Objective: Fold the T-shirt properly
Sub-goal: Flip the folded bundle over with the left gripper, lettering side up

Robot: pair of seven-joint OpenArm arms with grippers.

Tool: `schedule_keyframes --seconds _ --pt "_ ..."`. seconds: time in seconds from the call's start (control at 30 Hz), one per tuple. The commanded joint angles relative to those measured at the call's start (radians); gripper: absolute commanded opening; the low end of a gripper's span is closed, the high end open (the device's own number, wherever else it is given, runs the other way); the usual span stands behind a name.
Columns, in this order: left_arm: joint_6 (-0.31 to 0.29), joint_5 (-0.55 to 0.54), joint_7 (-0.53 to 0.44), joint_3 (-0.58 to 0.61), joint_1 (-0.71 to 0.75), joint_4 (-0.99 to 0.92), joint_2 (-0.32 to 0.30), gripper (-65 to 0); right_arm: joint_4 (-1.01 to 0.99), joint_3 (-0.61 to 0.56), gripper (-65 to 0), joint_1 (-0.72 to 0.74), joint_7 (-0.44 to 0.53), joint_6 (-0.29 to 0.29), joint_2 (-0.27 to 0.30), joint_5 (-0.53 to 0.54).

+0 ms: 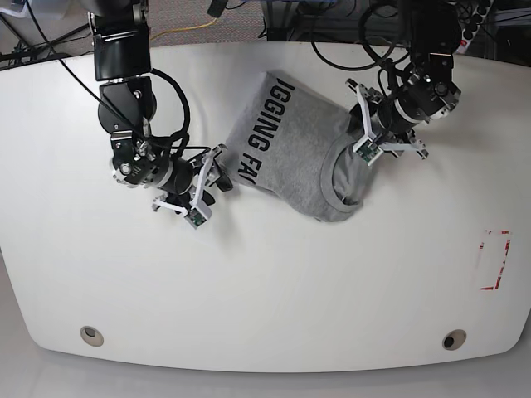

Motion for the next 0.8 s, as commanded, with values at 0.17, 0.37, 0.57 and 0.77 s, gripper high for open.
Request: schedule_keyframes --seconds 0.17,0.37,0.57,0.77 --pt "0.001 -0.009 -0.018 0.003 0.08 0.022 -0.002 -41.8 -0.096 -0.016 -38.2 0.03 0.135 0.001 0.002 0.019" --pt "0.001 -0.009 -0.018 0.003 0.085 -0.024 0.0 -41.8 -0.105 -0.016 -38.2 0.021 0.154 0.003 0.023 0.019" --pt "0.001 -0.008 -0.018 -0.003 -0.018 -0.13 0.0 -41.8 -0.082 -0.016 -38.2 -0.016 0.157 0.003 0.037 0.019" --pt "0.001 0.0 -0.018 -0.003 -0.142 -0.24 -0.005 -41.8 -0.048 -0.016 -38.2 -0.073 0.157 0.003 0.066 0.019"
